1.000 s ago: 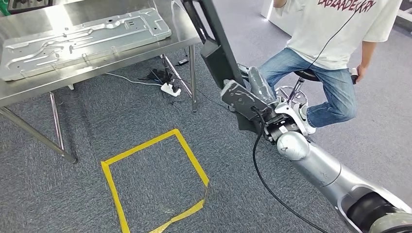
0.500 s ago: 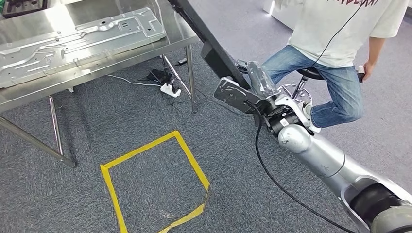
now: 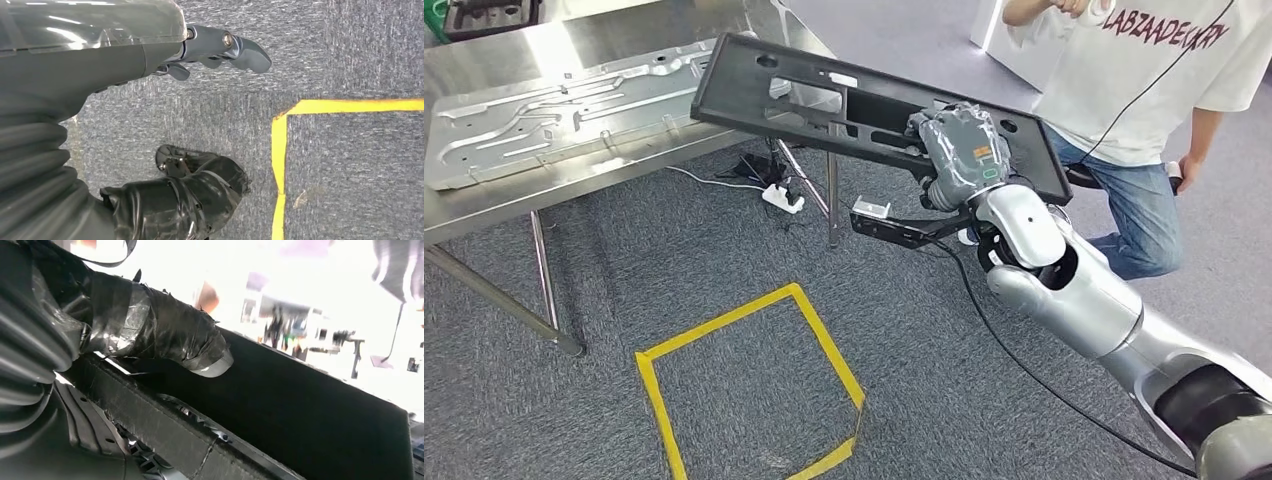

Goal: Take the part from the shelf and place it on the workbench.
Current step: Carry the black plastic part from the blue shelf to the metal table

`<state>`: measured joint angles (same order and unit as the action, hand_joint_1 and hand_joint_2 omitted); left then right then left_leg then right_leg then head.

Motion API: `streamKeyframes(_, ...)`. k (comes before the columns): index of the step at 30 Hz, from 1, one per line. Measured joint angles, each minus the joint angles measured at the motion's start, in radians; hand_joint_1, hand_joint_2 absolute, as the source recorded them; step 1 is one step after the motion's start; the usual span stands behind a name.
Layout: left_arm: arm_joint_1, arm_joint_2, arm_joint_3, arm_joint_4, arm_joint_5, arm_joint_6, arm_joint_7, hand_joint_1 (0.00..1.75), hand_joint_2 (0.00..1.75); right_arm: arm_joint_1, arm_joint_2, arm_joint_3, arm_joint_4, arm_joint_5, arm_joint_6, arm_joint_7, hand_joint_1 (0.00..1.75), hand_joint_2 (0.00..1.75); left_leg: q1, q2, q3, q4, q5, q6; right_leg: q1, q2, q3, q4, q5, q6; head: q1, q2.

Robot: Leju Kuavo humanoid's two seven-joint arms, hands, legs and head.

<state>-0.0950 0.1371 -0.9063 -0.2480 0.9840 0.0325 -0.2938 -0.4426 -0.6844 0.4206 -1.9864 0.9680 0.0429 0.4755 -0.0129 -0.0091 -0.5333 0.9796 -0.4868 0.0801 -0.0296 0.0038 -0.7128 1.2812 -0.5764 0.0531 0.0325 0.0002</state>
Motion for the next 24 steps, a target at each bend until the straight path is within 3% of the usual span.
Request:
streamKeyframes(1,0.001,-0.001,-0.001,0.0,-0.001,0.0,0.0,0.0,1.75,-0.003,-0.004,0.006,-0.001,0.032,0.016,-0.011,1.75,1.75,0.001,-0.001,0.011,0.004,-0.011,-0.002,-0.001,0.0,-0.001,-0.03,0.031,0.001,0.0,0.0)
streamKeyframes(3,0.003,-0.002,-0.002,0.0,-0.003,0.0,0.0,0.0,1.75,-0.012,-0.01,0.016,-0.003,0.068,0.034,-0.025,1.75,1.75,0.004,-0.003,0.029,0.015,-0.037,-0.012,-0.005,-0.002,0.028,-0.149,0.119,0.006,0.0,0.0)
streamKeyframes(5,0.0,-0.003,-0.004,0.0,-0.004,0.0,0.0,0.0,1.75,-0.021,-0.014,0.024,-0.006,0.076,0.038,-0.029,1.75,1.75,0.002,-0.004,0.032,0.028,-0.059,-0.024,-0.003,-0.003,0.044,-0.222,0.154,-0.003,0.0,0.0)
streamKeyframes(9,-0.002,-0.005,-0.006,0.0,-0.004,0.0,0.0,0.0,1.75,-0.026,-0.023,0.033,-0.012,0.078,0.04,-0.03,1.75,1.75,-0.001,-0.001,0.018,0.069,-0.066,-0.039,-0.003,-0.001,0.057,-0.231,0.144,-0.034,0.001,0.0)
streamKeyframes(11,-0.005,-0.005,-0.008,0.0,-0.004,0.0,-0.001,0.0,1.75,-0.031,-0.026,0.034,-0.016,0.078,0.04,-0.03,1.75,1.75,0.004,0.001,-0.043,0.171,-0.07,-0.053,-0.007,-0.001,0.075,-0.237,0.133,-0.042,0.0,0.0)
streamKeyframes(13,-0.007,-0.006,-0.012,0.0,-0.004,0.0,-0.001,0.0,1.75,-0.033,-0.028,0.036,-0.018,0.078,0.04,-0.03,1.75,1.75,0.011,0.003,-0.129,0.293,-0.112,-0.067,-0.007,-0.002,0.095,-0.24,0.118,-0.045,0.0,0.0)
streamKeyframes(15,-0.003,-0.006,-0.013,0.0,-0.004,0.0,-0.001,0.0,1.75,-0.033,-0.028,0.041,-0.019,0.078,0.04,-0.03,1.75,1.75,0.015,0.003,-0.182,0.332,-0.141,-0.071,-0.007,0.0,0.12,-0.24,0.099,-0.045,0.0,0.0)
streamKeyframes(16,0.0,-0.006,-0.013,0.0,-0.004,0.0,-0.001,0.0,1.75,-0.033,-0.028,0.043,-0.019,0.078,0.04,-0.03,1.75,1.75,0.015,0.003,-0.186,0.306,-0.127,-0.07,-0.007,0.001,0.135,-0.241,0.088,-0.044,0.0,0.0)
streamKeyframes(17,0.001,-0.006,-0.013,0.0,-0.004,0.0,-0.001,0.0,1.75,-0.034,-0.029,0.045,-0.019,0.078,0.04,-0.03,1.75,1.75,0.015,0.003,-0.177,0.251,-0.088,-0.065,-0.007,0.002,0.151,-0.241,0.078,-0.042,0.0,0.0)
streamKeyframes(18,0.002,-0.006,-0.013,0.0,-0.004,0.0,-0.001,0.0,1.75,-0.035,-0.029,0.045,-0.019,0.078,0.04,-0.03,1.75,1.75,0.013,0.003,-0.161,0.182,-0.03,-0.059,-0.007,0.002,0.163,-0.242,0.068,-0.04,0.0,0.0)
streamKeyframes(20,0.002,-0.005,-0.015,0.0,-0.004,0.0,-0.001,0.0,1.75,-0.038,-0.029,0.047,-0.019,0.078,0.04,-0.03,1.75,1.75,0.003,0.002,-0.137,0.091,0.029,-0.043,-0.007,0.004,0.185,-0.249,0.052,-0.031,0.0,0.0)
streamKeyframes(22,0.002,-0.004,-0.017,0.0,-0.004,0.0,0.0,0.0,1.75,-0.039,-0.03,0.051,-0.02,0.078,0.04,-0.03,1.75,1.75,-0.008,-0.001,-0.126,0.066,0.029,-0.028,-0.005,0.008,0.203,-0.251,0.051,-0.017,-0.001,0.0)
streamKeyframes(24,0.004,-0.004,-0.018,0.0,-0.004,0.0,0.0,0.0,1.75,-0.04,-0.033,0.055,-0.021,0.08,0.041,-0.032,1.75,1.75,-0.006,-0.002,-0.097,0.044,0.041,-0.015,-0.003,0.007,0.212,-0.238,0.049,-0.008,-0.001,0.0)
